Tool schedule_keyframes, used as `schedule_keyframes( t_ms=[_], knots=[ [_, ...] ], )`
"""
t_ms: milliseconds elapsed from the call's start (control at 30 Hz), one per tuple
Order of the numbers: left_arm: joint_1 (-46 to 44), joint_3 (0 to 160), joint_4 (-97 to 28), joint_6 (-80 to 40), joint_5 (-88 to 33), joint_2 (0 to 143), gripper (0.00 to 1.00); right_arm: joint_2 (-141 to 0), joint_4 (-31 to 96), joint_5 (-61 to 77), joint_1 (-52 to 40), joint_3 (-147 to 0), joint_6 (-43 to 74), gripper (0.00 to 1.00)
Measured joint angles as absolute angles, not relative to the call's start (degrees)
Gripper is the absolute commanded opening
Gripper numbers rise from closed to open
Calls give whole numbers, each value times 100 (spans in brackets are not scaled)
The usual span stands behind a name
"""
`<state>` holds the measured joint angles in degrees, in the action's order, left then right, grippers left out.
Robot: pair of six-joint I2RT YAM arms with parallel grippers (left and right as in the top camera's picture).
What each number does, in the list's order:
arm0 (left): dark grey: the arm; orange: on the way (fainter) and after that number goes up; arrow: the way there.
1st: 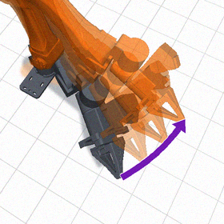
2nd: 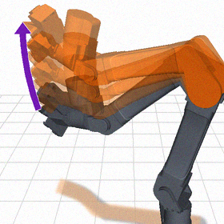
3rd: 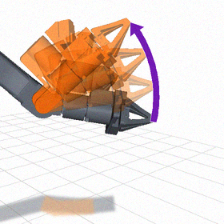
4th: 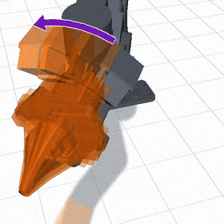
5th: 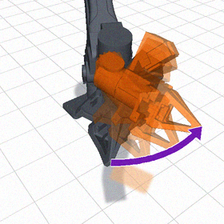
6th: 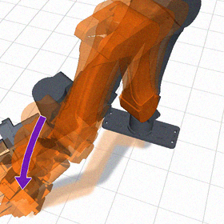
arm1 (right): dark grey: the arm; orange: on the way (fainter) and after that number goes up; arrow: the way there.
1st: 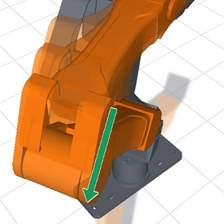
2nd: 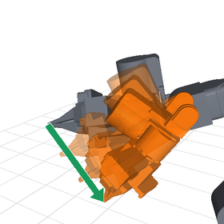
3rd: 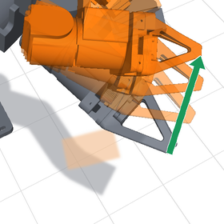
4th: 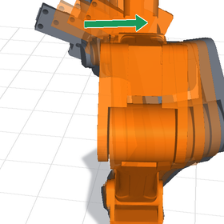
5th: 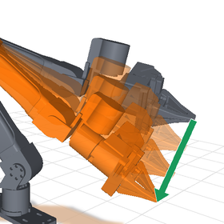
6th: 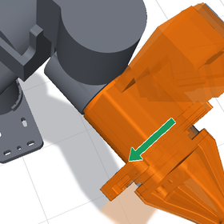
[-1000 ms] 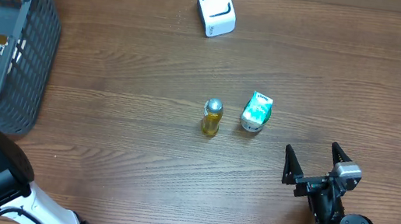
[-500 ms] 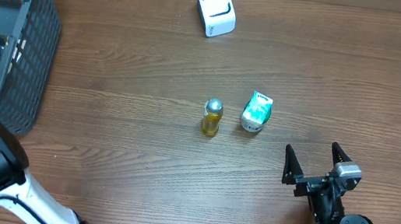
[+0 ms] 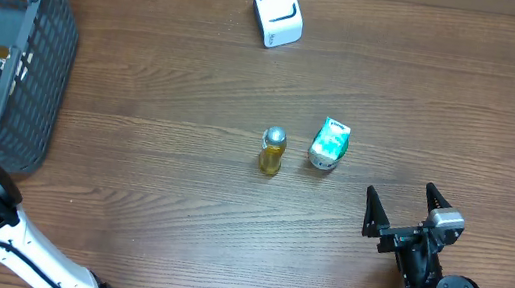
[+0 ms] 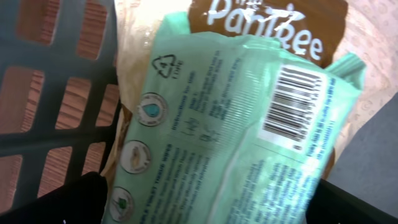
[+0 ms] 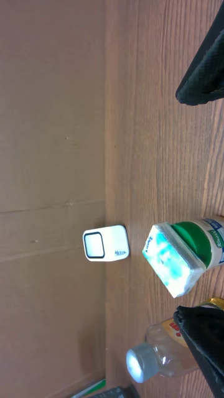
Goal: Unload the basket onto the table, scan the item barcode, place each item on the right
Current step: 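Grasp the green-and-brown snack packets in the basket with the left gripper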
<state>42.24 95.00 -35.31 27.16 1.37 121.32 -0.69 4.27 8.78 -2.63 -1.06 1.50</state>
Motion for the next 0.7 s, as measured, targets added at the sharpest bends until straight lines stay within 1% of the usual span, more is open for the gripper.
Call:
schedule_keyframes(
  t_ms=[367,400,433,467,567,600,633,700],
  knots=[
    [4313,9504,-3524,2724,-176,12366,100,-69,425,878,-261,-106,152,100],
    [4313,9524,-3520,2724,-196,12396,95,-69,425,880,-263,-106,150,100],
    [4313,9550,-3524,2718,-198,12425,87,-69,423,880,-263,-106,152,100],
    [4313,9572,-3522,2727,-211,12451,71,-69,425,878,-261,-106,150,100],
    [4313,9592,-3514,2742,-287,12525,41,-69,427,878,-263,-106,150,100],
    [4313,9594,-3503,2753,-294,12540,33,-69,423,880,-263,-106,150,100],
    [4311,9601,-3496,2773,-298,12540,30,-69,423,880,-263,-106,150,100],
    [4311,9642,-3520,2738,-316,12543,27,-69,423,880,-263,-106,150,100]
  ],
)
